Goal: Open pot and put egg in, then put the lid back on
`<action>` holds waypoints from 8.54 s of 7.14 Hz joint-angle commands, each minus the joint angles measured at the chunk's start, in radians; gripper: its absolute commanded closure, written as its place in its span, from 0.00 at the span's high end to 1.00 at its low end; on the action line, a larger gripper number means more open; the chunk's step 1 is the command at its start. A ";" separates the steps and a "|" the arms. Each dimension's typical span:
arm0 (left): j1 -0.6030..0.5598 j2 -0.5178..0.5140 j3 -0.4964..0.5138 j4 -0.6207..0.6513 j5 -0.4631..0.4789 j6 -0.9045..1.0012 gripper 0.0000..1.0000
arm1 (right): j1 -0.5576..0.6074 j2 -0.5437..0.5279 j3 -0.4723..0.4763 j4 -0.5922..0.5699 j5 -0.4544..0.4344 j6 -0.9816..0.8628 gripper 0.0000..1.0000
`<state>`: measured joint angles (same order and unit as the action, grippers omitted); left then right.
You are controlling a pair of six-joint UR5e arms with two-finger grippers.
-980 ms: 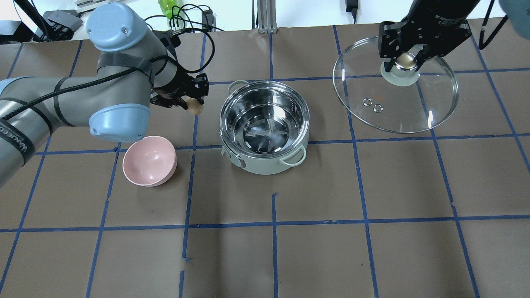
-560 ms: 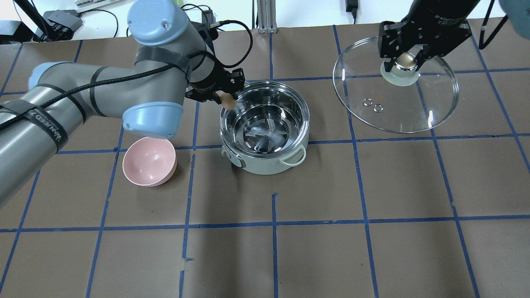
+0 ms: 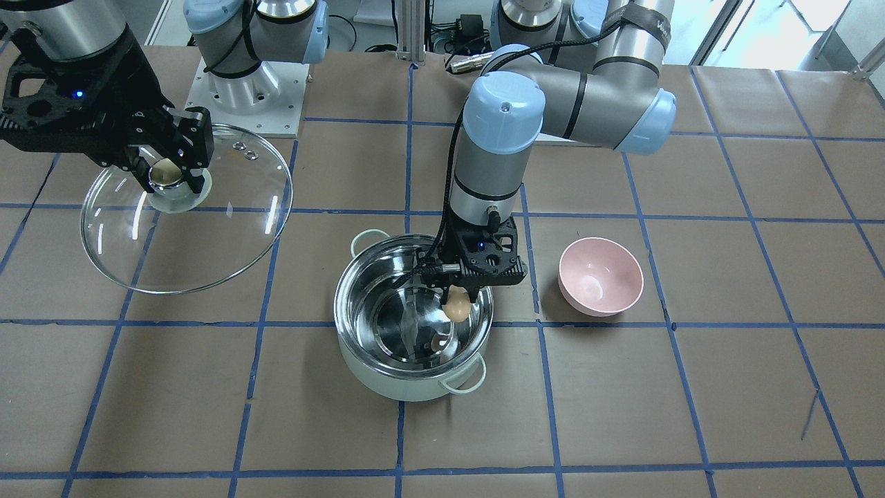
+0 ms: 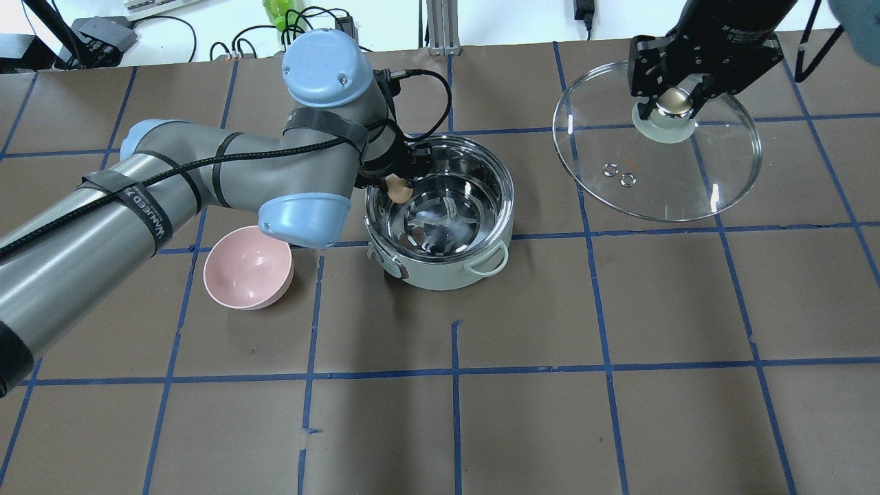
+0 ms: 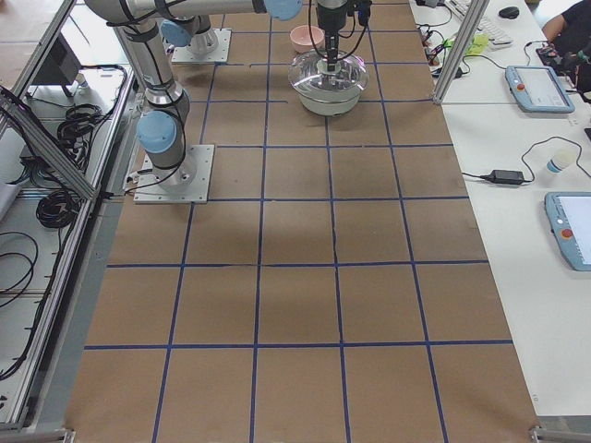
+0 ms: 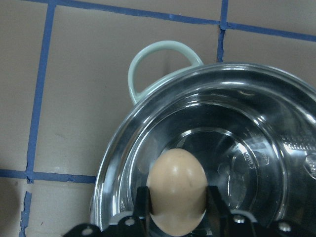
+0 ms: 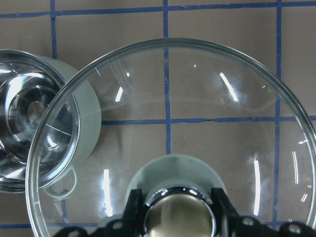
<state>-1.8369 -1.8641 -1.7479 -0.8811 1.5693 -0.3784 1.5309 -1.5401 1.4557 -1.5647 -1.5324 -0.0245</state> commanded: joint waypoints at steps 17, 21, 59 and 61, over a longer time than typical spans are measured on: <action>0.314 0.325 0.251 -0.809 0.028 0.400 1.00 | 0.439 0.374 -0.117 -0.270 -0.078 0.581 0.05; 0.315 0.338 0.242 -0.805 0.034 0.403 1.00 | 0.451 0.379 -0.058 -0.340 -0.069 0.539 0.05; 0.315 0.338 0.242 -0.803 0.034 0.401 1.00 | 0.092 0.008 0.031 -0.040 -0.041 0.172 1.00; 0.315 0.338 0.240 -0.805 0.034 0.401 1.00 | 0.092 0.008 0.034 -0.040 -0.040 0.170 1.00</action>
<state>-1.5214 -1.5263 -1.5067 -1.6846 1.6030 0.0230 1.6240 -1.5316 1.4876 -1.6054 -1.5735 0.1480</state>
